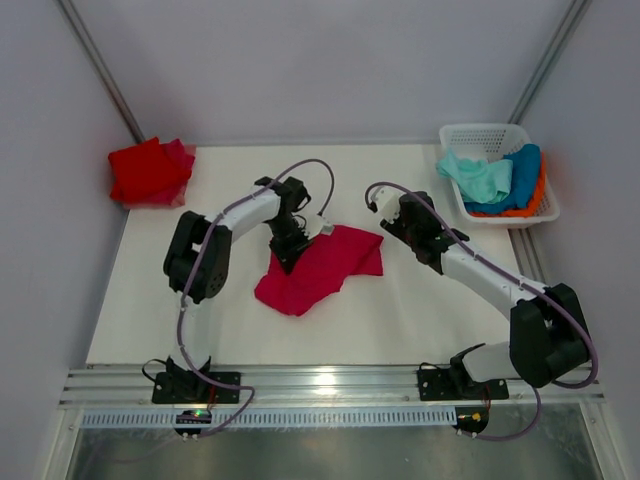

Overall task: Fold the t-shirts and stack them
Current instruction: Flatten the tshirt out

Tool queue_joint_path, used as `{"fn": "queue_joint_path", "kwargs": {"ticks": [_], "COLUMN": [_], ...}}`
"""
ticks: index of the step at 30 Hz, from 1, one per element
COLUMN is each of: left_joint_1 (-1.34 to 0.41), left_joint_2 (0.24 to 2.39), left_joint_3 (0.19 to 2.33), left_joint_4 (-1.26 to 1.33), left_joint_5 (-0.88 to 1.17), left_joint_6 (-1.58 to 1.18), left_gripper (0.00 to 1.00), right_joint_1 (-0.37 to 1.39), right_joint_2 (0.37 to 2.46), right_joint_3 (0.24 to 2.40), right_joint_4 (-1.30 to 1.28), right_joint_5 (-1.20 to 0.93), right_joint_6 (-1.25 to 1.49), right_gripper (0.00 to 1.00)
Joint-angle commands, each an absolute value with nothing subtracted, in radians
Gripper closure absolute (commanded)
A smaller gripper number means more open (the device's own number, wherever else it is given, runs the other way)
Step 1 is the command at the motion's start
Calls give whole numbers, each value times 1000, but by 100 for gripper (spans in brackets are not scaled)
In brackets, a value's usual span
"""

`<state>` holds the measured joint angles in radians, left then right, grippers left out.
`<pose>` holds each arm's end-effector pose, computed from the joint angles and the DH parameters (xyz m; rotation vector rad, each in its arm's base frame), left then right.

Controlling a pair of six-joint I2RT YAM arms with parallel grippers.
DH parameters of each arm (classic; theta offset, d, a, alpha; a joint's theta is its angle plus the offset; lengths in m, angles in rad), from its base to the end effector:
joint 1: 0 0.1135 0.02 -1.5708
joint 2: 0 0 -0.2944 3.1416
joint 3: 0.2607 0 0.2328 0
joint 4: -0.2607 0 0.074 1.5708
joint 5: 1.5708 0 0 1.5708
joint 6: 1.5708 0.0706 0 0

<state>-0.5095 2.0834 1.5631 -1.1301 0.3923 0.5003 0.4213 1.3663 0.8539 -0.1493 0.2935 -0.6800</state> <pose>0.3171 -0.2081 0.1715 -1.4318 -2.6398 0.5962 0.2797 0.1030 0.2568 -1.0315 1.9884 -0.4683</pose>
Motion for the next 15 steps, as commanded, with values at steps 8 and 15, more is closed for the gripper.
{"fn": "queue_joint_path", "kwargs": {"ticks": [8, 15], "left_joint_1": [-454, -449], "left_joint_2": [1987, 1754], "left_joint_3": [2338, 2096], "left_joint_4": [-1149, -1040], "left_joint_5": [15, 113], "left_joint_6": [312, 307], "left_gripper": [100, 80], "right_joint_1": [420, 420], "right_joint_2": [1401, 1401], "right_joint_3": [864, 874], "right_joint_4": [-87, -101], "right_joint_5": [347, 333], "right_joint_6": [-680, -667], "right_gripper": [50, 50]}}
